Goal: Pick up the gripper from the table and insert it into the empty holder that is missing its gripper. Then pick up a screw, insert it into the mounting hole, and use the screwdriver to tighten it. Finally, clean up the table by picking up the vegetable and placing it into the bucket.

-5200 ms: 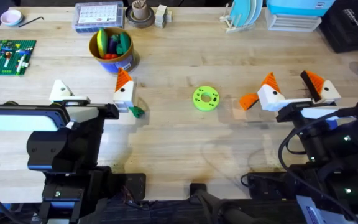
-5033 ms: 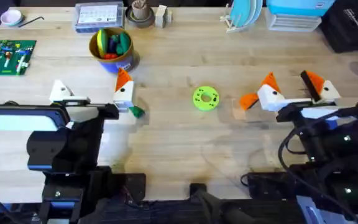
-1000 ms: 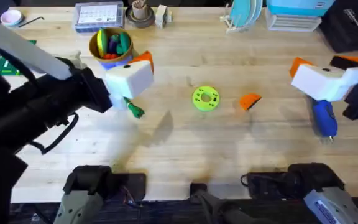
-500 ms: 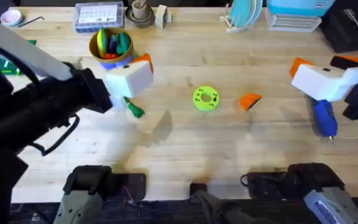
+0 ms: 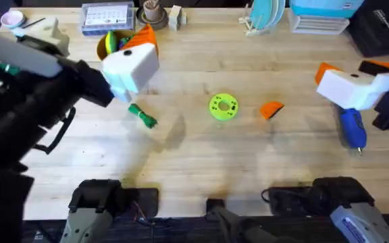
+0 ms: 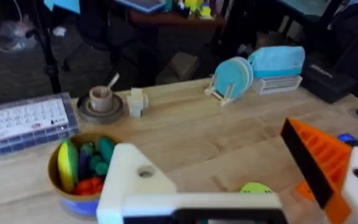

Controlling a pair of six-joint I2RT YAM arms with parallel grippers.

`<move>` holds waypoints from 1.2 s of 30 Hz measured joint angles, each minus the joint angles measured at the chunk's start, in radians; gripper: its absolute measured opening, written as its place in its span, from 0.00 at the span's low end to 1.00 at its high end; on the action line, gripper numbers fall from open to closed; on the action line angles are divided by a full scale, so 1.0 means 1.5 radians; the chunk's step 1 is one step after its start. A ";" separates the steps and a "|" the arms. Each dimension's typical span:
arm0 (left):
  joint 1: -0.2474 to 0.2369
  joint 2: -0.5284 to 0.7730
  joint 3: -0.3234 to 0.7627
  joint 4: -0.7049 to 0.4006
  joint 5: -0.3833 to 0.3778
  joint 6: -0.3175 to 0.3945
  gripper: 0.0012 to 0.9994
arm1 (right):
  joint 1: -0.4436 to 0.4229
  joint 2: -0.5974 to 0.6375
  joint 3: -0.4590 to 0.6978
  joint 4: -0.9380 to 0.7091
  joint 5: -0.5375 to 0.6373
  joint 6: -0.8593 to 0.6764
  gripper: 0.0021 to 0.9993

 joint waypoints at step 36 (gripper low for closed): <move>-0.064 -0.314 -0.478 0.225 0.063 -0.023 0.99 | 0.000 0.000 0.000 0.000 0.000 0.000 1.00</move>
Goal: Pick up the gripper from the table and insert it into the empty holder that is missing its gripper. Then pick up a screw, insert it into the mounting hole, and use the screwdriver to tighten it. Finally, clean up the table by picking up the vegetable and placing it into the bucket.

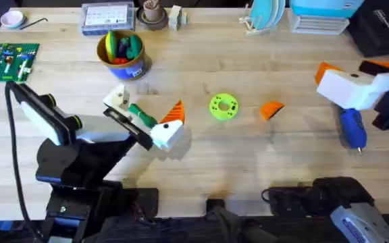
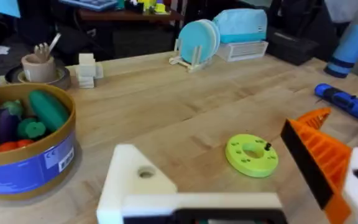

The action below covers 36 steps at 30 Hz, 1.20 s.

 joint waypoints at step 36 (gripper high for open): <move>0.000 0.000 0.000 0.000 0.052 0.011 0.99 | 0.000 0.000 0.000 0.000 0.000 0.000 1.00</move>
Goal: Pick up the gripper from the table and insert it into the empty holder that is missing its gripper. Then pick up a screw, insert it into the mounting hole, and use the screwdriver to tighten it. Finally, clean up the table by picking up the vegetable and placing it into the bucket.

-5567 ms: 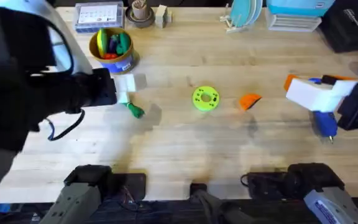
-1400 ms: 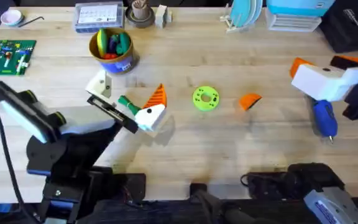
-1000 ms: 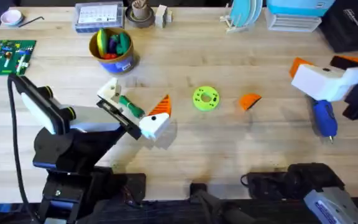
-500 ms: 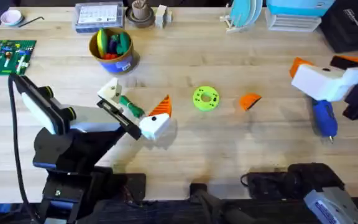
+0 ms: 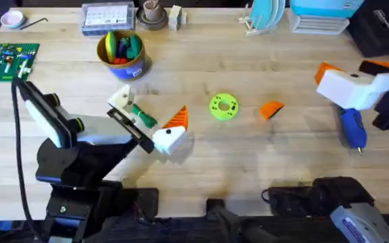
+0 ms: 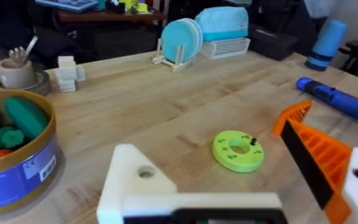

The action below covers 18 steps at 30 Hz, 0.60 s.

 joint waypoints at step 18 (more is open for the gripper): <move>0.000 0.000 0.000 -0.018 0.203 0.057 0.99 | 0.000 0.000 0.000 0.000 0.000 0.000 1.00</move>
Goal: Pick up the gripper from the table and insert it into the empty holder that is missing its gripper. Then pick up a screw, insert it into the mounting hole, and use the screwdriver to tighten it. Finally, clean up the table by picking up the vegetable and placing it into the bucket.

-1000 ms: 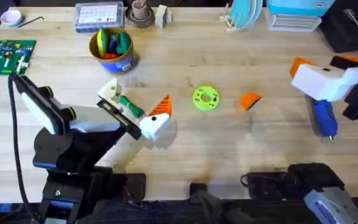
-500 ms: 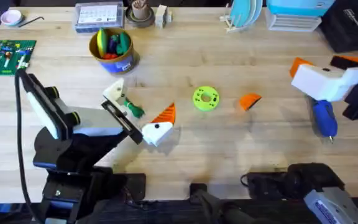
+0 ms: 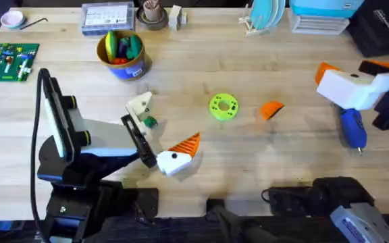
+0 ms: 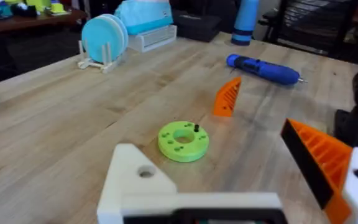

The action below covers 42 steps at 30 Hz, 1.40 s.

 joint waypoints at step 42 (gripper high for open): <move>0.000 0.000 0.000 -0.007 0.055 0.000 0.99 | 0.061 0.415 -0.112 0.047 0.030 -0.058 1.00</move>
